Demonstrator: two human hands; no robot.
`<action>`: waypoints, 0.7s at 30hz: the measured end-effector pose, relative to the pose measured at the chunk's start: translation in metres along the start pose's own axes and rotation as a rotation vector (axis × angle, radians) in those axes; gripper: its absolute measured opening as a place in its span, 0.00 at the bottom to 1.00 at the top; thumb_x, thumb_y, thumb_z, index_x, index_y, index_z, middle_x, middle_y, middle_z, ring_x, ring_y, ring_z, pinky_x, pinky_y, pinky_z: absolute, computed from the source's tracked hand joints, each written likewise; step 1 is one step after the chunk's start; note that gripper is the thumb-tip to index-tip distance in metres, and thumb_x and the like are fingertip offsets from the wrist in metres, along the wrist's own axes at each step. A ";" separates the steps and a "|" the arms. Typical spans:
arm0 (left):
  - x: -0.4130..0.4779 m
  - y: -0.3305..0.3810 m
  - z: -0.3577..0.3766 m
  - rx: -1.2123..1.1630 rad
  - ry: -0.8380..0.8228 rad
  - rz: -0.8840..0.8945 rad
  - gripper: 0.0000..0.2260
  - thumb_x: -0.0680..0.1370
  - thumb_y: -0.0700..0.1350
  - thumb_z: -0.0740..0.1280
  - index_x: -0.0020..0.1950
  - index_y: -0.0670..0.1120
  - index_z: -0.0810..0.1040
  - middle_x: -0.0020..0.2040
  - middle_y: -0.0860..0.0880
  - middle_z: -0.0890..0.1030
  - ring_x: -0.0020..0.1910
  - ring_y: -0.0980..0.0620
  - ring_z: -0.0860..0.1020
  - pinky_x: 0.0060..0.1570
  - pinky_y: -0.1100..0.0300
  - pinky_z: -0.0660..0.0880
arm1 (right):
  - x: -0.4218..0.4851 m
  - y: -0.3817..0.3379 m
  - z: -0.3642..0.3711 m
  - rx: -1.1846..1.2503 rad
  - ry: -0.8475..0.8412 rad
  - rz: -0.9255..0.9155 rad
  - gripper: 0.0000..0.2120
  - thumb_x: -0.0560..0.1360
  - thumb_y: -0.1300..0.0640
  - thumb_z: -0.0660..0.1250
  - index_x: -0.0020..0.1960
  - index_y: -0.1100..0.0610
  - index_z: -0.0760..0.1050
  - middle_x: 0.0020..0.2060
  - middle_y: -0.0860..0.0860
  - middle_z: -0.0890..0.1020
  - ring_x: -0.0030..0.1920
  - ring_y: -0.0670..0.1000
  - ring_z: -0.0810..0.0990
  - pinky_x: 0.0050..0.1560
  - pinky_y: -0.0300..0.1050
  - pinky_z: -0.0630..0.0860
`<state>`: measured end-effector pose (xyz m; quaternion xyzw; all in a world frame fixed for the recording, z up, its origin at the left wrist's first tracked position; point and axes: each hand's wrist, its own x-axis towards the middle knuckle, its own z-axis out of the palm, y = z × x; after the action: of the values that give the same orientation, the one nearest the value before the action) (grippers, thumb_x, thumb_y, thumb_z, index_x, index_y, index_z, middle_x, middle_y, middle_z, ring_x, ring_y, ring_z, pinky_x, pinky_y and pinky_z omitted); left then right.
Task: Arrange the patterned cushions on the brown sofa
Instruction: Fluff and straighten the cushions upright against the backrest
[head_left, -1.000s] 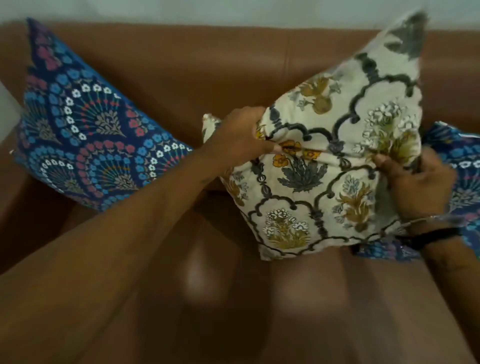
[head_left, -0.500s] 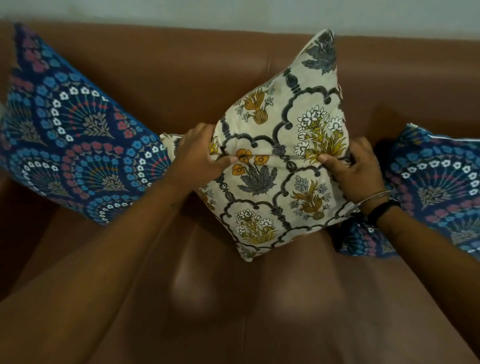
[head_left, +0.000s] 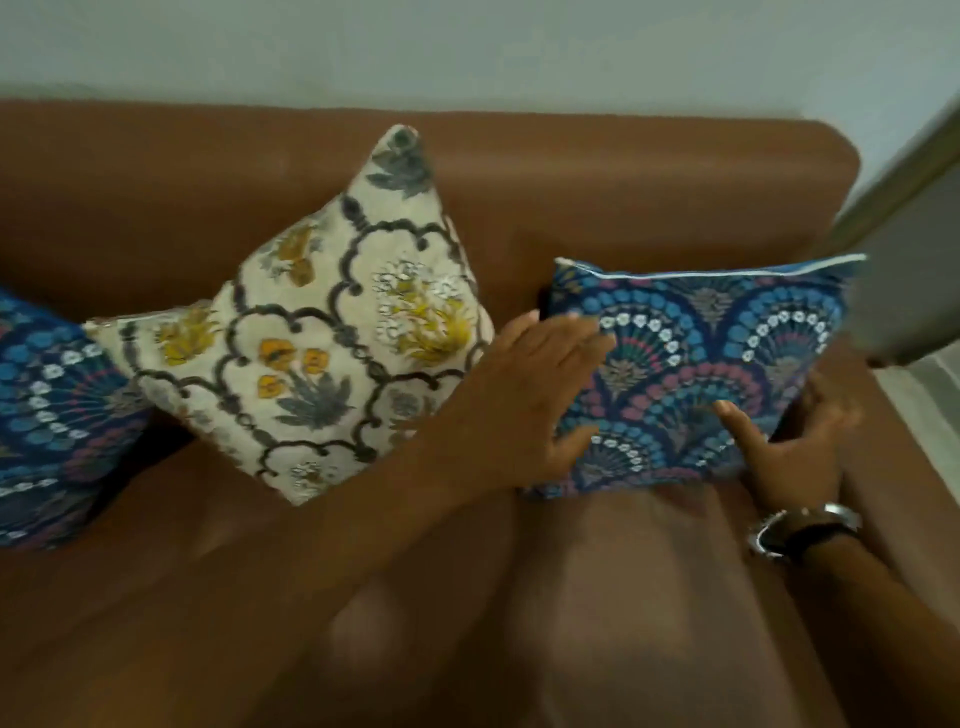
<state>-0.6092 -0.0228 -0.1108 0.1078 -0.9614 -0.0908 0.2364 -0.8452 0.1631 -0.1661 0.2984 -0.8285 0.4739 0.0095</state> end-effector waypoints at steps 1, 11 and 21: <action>0.028 0.009 0.017 0.002 -0.055 -0.041 0.38 0.71 0.57 0.73 0.75 0.39 0.67 0.73 0.41 0.71 0.74 0.41 0.67 0.74 0.45 0.58 | 0.012 0.023 -0.011 0.121 -0.073 0.089 0.32 0.68 0.46 0.78 0.67 0.55 0.70 0.63 0.40 0.79 0.63 0.42 0.77 0.63 0.34 0.73; 0.188 0.008 0.100 0.075 -0.489 -0.407 0.39 0.63 0.67 0.77 0.65 0.44 0.72 0.61 0.45 0.77 0.60 0.43 0.75 0.53 0.50 0.70 | 0.106 0.121 -0.004 0.239 -0.367 0.303 0.31 0.61 0.61 0.82 0.62 0.53 0.76 0.54 0.46 0.82 0.53 0.49 0.82 0.42 0.32 0.78; 0.115 -0.012 0.089 -0.728 -0.046 -0.821 0.21 0.71 0.41 0.78 0.58 0.46 0.72 0.63 0.41 0.78 0.61 0.44 0.79 0.61 0.40 0.77 | 0.156 0.031 -0.039 0.185 -0.434 -0.080 0.30 0.69 0.63 0.78 0.65 0.59 0.67 0.51 0.39 0.75 0.44 0.29 0.76 0.40 0.18 0.70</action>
<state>-0.7490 -0.0519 -0.1409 0.3832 -0.7517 -0.5047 0.1826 -0.9986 0.1296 -0.1222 0.4253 -0.7518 0.4718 -0.1772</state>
